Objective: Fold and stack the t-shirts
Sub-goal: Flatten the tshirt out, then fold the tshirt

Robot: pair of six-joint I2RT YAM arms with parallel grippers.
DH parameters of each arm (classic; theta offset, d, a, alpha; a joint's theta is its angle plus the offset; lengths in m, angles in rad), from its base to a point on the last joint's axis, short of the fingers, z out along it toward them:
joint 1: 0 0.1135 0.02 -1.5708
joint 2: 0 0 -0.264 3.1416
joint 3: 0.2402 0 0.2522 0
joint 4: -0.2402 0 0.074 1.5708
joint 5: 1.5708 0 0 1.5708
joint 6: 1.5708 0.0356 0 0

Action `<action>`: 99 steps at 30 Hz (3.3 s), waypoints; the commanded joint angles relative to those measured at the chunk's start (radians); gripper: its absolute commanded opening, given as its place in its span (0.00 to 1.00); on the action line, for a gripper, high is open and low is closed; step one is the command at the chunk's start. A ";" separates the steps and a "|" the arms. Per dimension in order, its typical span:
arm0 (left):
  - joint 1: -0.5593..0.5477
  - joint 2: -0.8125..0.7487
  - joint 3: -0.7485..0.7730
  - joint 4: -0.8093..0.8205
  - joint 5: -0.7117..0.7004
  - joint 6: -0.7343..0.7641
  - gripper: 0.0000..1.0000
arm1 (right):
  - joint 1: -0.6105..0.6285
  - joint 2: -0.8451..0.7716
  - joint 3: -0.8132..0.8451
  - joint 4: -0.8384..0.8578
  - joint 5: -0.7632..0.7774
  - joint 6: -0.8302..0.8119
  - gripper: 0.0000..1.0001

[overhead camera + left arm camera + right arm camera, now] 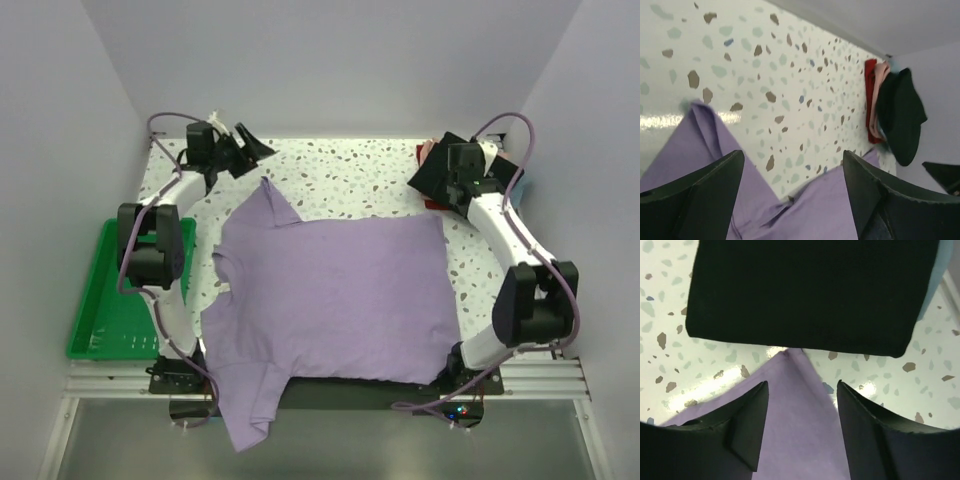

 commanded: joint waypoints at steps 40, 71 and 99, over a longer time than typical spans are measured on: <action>-0.070 -0.110 -0.358 -0.521 -0.264 0.339 0.91 | 0.129 0.120 -0.321 -0.001 -0.463 0.277 0.70; -0.123 0.217 0.404 -0.573 -0.246 0.421 0.94 | 0.011 0.448 0.255 -0.180 -0.557 0.153 0.67; -0.127 -0.103 -0.242 -0.531 -0.364 0.379 0.94 | 0.041 0.255 -0.092 -0.091 -0.649 0.116 0.67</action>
